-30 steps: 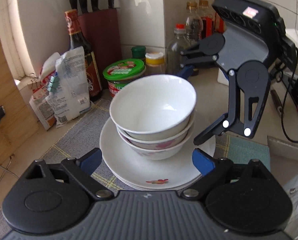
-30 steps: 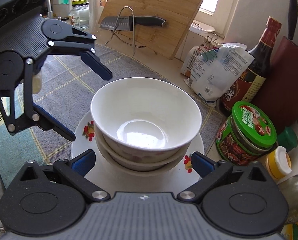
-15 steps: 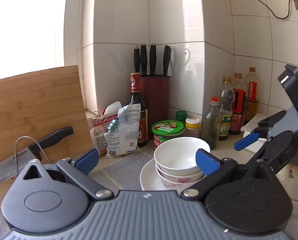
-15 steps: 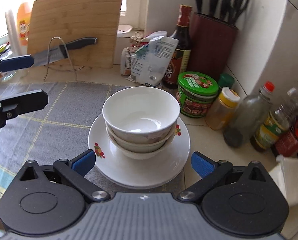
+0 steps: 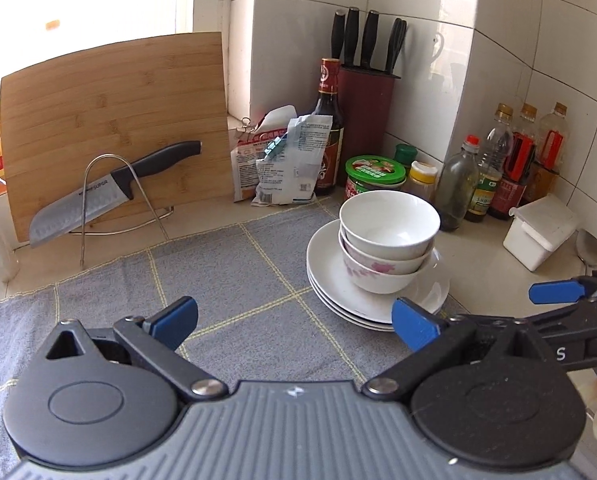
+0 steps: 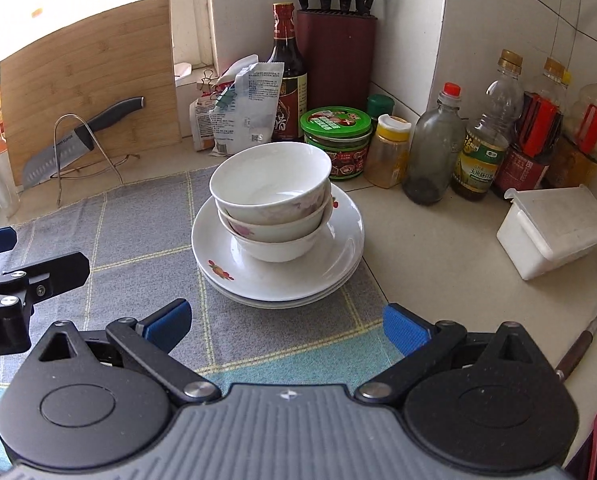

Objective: Organize plates and bowls

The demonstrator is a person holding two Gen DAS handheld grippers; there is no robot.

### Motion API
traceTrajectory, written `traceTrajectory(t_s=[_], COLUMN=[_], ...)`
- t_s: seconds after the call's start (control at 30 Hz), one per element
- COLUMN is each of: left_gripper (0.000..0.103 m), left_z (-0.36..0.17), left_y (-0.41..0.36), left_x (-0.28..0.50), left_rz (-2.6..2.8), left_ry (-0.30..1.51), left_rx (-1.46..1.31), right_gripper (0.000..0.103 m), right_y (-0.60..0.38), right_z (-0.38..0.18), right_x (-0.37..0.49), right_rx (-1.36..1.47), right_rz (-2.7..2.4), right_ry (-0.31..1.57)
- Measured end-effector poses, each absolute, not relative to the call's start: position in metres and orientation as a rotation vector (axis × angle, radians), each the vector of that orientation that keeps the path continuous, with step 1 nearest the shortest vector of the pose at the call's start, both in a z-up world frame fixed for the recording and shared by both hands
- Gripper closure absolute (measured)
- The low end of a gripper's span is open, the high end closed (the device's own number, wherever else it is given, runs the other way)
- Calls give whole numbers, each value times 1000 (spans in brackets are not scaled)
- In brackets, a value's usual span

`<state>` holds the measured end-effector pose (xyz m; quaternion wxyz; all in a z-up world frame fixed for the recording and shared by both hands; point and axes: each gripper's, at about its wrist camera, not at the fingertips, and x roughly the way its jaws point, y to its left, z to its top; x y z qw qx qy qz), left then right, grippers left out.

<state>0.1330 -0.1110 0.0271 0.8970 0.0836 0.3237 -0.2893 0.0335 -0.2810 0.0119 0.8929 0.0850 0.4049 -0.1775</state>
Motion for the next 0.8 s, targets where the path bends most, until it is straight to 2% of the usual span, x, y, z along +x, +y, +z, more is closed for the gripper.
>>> traceTrajectory(t_s=[0.8], left_gripper=[1], left_z=[31], left_y=[-108], left_x=[126], left_rz=[-546], left_ry=[672], left_rx=[227], right_gripper=[0], right_y=[-272], right_z=[19], right_x=[29], right_rx=[180], right_rz=[-379], right_ry=[828])
